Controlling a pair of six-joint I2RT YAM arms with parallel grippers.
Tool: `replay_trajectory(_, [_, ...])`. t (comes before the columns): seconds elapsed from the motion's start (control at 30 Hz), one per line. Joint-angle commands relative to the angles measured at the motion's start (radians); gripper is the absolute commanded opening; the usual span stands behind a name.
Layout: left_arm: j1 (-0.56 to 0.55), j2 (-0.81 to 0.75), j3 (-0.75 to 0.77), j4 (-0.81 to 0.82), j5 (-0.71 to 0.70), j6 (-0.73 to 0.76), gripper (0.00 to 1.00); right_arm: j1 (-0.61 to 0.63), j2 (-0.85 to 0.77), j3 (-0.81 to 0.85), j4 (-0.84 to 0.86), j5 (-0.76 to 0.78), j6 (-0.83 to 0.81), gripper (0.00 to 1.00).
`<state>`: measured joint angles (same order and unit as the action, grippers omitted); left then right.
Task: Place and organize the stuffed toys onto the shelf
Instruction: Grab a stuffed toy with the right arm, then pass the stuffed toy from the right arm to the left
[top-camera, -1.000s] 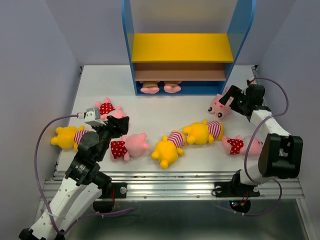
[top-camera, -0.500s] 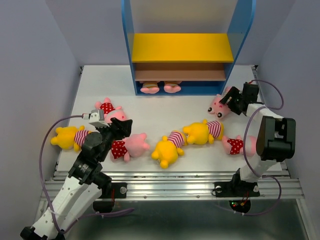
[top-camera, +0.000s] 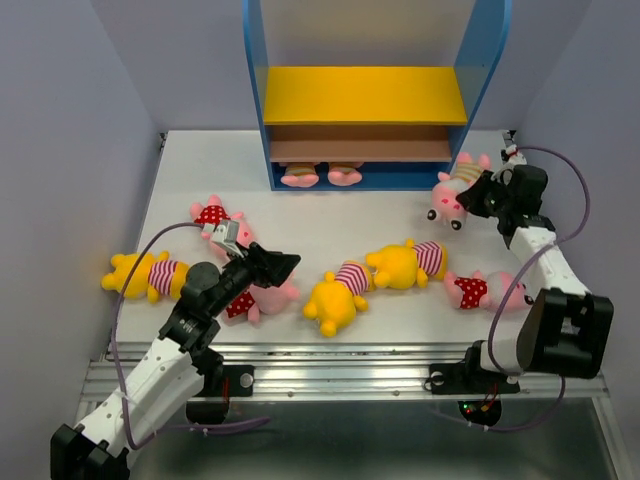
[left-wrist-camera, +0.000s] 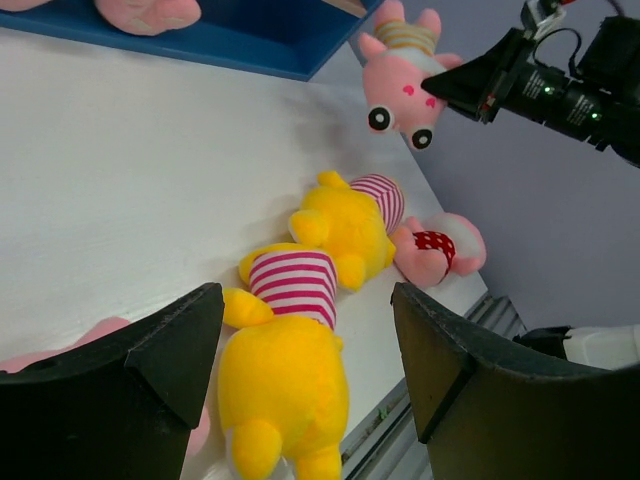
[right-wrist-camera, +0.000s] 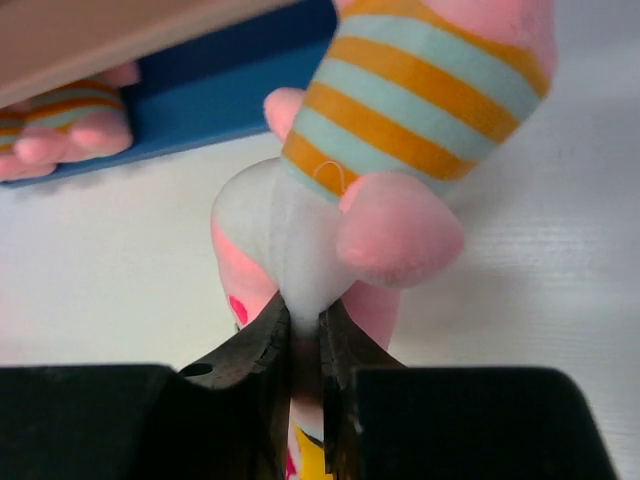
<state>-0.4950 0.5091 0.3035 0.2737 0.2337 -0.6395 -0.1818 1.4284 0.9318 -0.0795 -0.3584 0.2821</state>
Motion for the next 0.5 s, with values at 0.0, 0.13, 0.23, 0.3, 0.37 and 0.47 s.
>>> replay_trajectory(0.0, [0.004, 0.045, 0.031, 0.176, 0.142, -0.006, 0.79, -0.001, -0.248, 0.001, -0.043, -0.183, -0.251, 0.01])
replay_trajectory(0.13, [0.006, 0.089, 0.062, 0.206, 0.193, 0.021, 0.79, -0.001, -0.368, 0.064, -0.195, -0.333, -0.437, 0.01])
replay_trajectory(0.23, [0.006, 0.132, 0.097, 0.211, 0.236, 0.050, 0.79, -0.001, -0.356, 0.134, -0.374, -0.500, -0.599, 0.01])
replay_trajectory(0.3, [0.004, 0.152, 0.126, 0.213, 0.254, 0.083, 0.80, -0.001, -0.301, 0.273, -0.646, -0.612, -0.823, 0.02])
replay_trajectory(0.37, [0.004, 0.184, 0.163, 0.211, 0.291, 0.126, 0.80, 0.045, -0.197, 0.441, -0.927, -0.611, -1.051, 0.02])
replay_trajectory(0.47, [0.004, 0.236, 0.215, 0.211, 0.346, 0.182, 0.80, 0.106, -0.084, 0.617, -1.229, -0.561, -1.321, 0.04])
